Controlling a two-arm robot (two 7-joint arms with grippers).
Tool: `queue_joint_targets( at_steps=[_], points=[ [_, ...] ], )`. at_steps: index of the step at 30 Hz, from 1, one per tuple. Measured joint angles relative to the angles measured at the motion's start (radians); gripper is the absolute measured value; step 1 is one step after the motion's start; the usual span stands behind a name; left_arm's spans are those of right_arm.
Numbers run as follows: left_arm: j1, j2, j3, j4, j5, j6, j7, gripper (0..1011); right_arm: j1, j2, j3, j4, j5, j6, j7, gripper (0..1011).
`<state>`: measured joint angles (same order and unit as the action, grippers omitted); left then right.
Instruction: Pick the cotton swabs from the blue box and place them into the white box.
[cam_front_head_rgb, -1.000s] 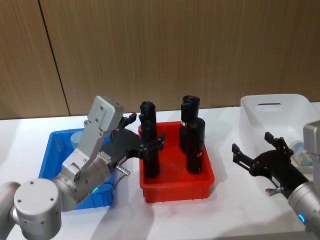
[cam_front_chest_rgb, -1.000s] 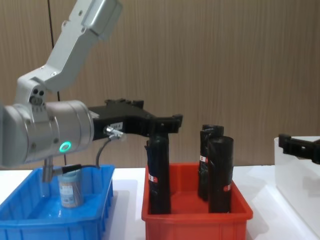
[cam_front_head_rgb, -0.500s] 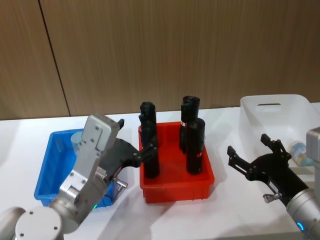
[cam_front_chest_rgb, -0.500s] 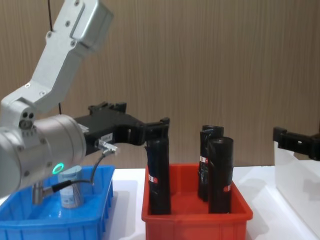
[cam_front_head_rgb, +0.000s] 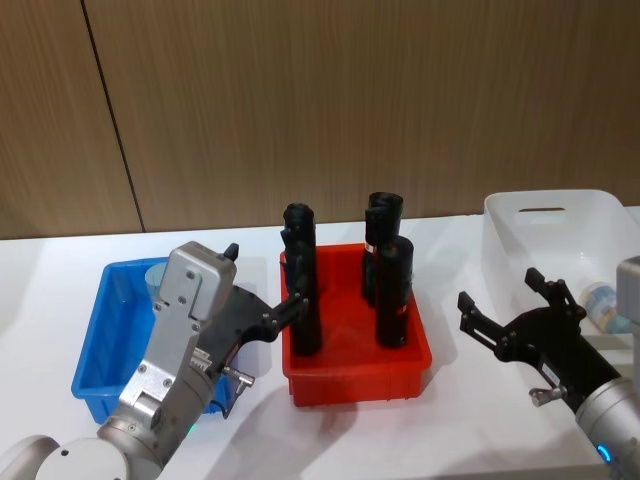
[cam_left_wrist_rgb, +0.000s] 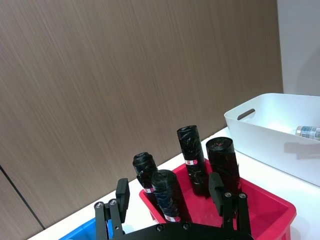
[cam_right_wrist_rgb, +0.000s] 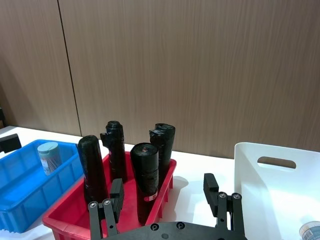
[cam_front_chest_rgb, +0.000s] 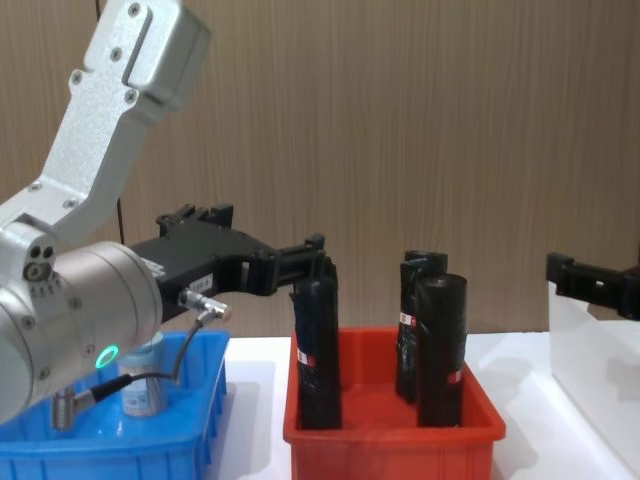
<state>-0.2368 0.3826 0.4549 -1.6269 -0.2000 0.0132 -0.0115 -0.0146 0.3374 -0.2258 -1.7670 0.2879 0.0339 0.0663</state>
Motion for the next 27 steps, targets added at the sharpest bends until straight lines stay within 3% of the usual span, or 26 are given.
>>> queue_joint_targets(
  at_steps=[18, 27],
  points=[
    [0.0, 0.0, -0.001, 0.0, 0.0, 0.0, 0.001, 1000, 0.004, -0.001, 0.001, 0.006, -0.001, 0.0, 0.007, 1001],
    [0.0, -0.001, -0.001, 0.001, 0.0, 0.001, 0.001, 999, 0.044, -0.009, 0.006, 0.062, 0.006, 0.001, 0.067, 1002]
  ],
)
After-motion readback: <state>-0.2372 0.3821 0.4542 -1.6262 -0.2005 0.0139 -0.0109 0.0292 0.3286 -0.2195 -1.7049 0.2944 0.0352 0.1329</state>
